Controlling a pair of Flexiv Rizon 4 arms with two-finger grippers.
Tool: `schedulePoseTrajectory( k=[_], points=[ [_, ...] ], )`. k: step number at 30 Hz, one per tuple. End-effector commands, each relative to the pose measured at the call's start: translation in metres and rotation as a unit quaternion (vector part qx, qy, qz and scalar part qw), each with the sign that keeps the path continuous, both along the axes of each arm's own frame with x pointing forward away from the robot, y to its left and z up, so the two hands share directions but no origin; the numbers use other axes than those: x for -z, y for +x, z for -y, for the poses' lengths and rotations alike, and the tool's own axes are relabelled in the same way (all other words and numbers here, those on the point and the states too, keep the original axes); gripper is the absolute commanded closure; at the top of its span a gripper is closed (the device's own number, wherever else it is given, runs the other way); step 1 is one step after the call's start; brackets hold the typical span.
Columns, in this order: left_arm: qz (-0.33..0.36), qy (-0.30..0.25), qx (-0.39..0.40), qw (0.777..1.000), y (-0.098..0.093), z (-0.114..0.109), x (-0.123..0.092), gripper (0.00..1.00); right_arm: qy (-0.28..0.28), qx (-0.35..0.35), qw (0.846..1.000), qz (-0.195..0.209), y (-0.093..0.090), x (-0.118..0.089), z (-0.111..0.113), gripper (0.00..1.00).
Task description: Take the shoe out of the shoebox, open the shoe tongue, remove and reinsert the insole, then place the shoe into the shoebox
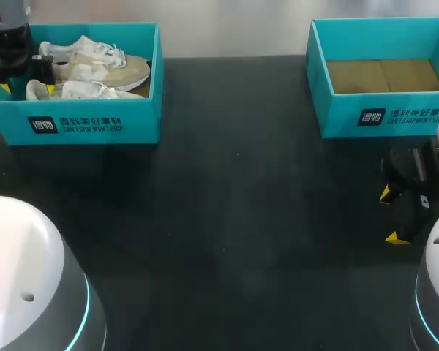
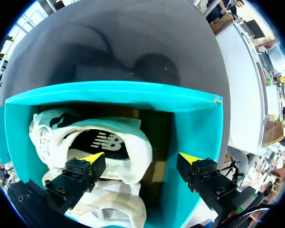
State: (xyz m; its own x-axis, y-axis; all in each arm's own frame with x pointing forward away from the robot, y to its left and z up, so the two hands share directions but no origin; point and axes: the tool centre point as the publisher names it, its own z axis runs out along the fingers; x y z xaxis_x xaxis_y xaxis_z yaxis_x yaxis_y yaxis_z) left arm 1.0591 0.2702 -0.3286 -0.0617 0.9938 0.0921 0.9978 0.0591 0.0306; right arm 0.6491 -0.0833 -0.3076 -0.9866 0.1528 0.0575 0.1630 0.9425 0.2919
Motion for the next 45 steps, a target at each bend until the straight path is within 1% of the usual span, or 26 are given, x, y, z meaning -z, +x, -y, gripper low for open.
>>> schedulePoseTrajectory(
  k=[1,6,7,9,13,23,29,31,35,37,45],
  points=[
    [-0.008,0.000,0.000,1.000,0.012,0.001,0.010,0.00,-0.001,0.000,1.000,0.001,-0.001,0.001,0.000,0.00],
    [-0.011,-0.006,0.000,1.000,0.014,0.001,0.015,0.00,-0.001,0.000,1.000,0.001,-0.001,0.001,0.000,0.00],
    [-0.011,-0.006,0.000,1.000,0.014,0.001,0.016,0.02,-0.001,0.000,1.000,0.001,-0.001,0.001,0.000,0.00],
    [-0.013,-0.008,0.002,1.000,0.014,0.001,0.019,0.08,-0.001,0.000,1.000,0.001,-0.001,0.001,0.000,0.00],
    [-0.015,-0.009,0.003,1.000,0.012,0.000,0.025,0.11,-0.001,0.000,1.000,0.001,-0.001,0.001,0.000,0.00],
    [-0.013,-0.017,0.007,1.000,0.010,0.001,0.033,0.09,-0.001,0.000,1.000,0.001,-0.001,0.001,0.000,0.00],
    [-0.014,-0.018,0.007,1.000,0.008,0.001,0.038,0.09,-0.001,0.000,1.000,0.001,-0.001,0.001,0.000,0.00],
    [-0.014,-0.018,0.006,1.000,0.008,0.001,0.040,0.13,-0.001,0.000,1.000,0.001,-0.001,0.001,0.000,0.00],
    [-0.016,-0.018,0.004,1.000,0.008,-0.001,0.044,0.23,-0.001,0.000,1.000,0.001,-0.001,0.001,0.000,0.00],
    [-0.018,-0.017,0.002,1.000,0.009,-0.001,0.046,0.25,-0.001,0.000,1.000,0.001,-0.001,0.001,0.000,0.00],
    [-0.023,-0.016,0.001,1.000,0.006,-0.003,0.053,0.27,-0.001,0.000,1.000,0.001,-0.001,0.001,0.000,0.00]
  ],
)
